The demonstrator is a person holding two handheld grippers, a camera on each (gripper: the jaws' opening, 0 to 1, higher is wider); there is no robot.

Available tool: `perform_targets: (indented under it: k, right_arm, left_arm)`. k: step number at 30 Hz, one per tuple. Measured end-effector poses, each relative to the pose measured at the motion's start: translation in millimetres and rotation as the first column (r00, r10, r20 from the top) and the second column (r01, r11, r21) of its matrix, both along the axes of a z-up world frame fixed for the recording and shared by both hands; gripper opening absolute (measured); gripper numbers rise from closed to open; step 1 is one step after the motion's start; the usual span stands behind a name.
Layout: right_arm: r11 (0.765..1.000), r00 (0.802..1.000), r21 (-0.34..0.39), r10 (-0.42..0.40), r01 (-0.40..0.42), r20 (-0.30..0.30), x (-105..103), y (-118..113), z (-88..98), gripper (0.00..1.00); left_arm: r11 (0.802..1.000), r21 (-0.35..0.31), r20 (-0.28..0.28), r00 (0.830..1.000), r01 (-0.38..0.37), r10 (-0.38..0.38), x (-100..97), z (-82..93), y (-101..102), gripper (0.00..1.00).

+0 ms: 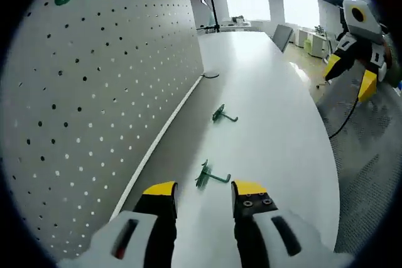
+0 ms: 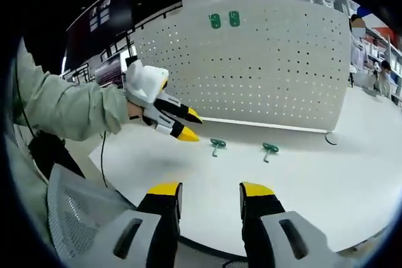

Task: Insert the hook assembly into the mounting plate slot until the hook locks in place.

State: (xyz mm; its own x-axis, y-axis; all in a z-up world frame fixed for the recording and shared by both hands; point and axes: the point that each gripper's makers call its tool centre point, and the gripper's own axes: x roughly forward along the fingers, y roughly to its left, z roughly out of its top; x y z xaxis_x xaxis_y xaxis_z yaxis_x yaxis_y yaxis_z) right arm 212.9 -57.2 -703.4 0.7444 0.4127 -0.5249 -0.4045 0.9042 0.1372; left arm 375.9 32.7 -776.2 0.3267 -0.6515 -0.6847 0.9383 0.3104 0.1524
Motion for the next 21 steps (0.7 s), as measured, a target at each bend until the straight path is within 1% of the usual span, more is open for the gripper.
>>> perform_targets:
  k: [2, 6, 11, 21]
  right_arm:
    - [1.0, 1.0, 0.007, -0.005, 0.005, -0.004, 0.4, -1.0, 0.0, 0.35]
    - [1.0, 1.0, 0.012, -0.009, 0.009, -0.013, 1.5, -1.7, -0.8, 0.35]
    - [1.0, 1.0, 0.014, -0.013, 0.014, -0.022, 2.6, -3.4, -1.6, 0.35]
    - [1.0, 0.999, 0.008, -0.022, 0.022, -0.031, 7.0, -7.0, -3.7, 0.35]
  left_arm:
    - [1.0, 0.018, -0.007, 1.0, 0.015, -0.015, 5.7, -8.9, -4.1, 0.35]
    - [0.999, 0.027, -0.026, 0.999, 0.027, -0.026, 13.6, -21.5, -11.8, 0.32]
    - [0.997, 0.055, -0.045, 0.998, 0.046, -0.043, 19.2, -36.1, -13.5, 0.28]
    - [0.996, 0.065, -0.071, 0.996, 0.057, -0.052, 23.2, -47.2, -14.2, 0.25]
